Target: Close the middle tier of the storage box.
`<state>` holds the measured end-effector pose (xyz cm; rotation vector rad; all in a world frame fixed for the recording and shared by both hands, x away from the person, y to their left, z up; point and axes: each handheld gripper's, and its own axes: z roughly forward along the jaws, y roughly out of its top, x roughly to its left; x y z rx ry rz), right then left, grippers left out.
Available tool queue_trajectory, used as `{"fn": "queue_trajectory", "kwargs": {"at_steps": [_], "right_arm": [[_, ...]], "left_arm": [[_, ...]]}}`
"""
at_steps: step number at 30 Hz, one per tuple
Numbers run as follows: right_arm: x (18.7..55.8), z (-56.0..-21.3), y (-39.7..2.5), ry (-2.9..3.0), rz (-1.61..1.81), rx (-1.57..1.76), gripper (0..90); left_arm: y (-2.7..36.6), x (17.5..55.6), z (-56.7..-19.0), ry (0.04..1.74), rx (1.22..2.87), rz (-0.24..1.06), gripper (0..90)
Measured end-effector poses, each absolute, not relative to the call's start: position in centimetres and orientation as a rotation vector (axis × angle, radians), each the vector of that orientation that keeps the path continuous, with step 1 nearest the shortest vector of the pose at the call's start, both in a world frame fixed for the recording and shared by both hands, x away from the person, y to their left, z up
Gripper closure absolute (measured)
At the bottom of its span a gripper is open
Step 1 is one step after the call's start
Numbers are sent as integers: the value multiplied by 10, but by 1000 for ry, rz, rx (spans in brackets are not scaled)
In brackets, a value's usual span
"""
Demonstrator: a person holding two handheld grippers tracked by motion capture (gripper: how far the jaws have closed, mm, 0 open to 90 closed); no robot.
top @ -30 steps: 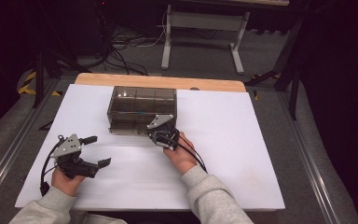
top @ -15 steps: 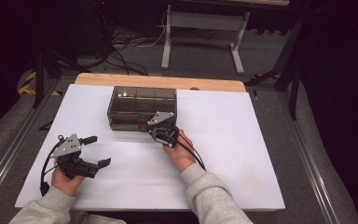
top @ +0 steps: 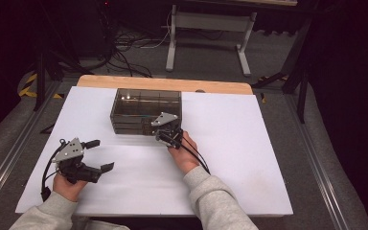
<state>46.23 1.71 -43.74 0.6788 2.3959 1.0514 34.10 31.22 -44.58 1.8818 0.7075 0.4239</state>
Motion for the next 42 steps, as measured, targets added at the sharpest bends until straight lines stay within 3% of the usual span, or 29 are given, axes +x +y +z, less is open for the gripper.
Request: {"fn": "queue_trajectory", "kwargs": {"at_steps": [10, 12, 19, 22, 28, 42], "right_arm": [[460, -430, 11, 2447, 1086, 682, 884], [457, -425, 8, 2483, 1126, 673, 806], [446, -413, 2, 2486, 1179, 614, 640], [443, -411, 0, 2480, 1186, 593, 608], [436, -405, -6, 2470, 1239, 549, 439], [422, -393, -31, 2399, 1327, 533, 317]], "left_arm": [[312, 341, -446, 707, 1880, 423, 10], [312, 341, -446, 706, 1882, 430, 10], [312, 341, -446, 709, 1879, 426, 10], [312, 341, -446, 710, 1879, 425, 10], [313, 341, -446, 709, 1878, 421, 10], [313, 341, -446, 710, 1878, 433, 10]]}}
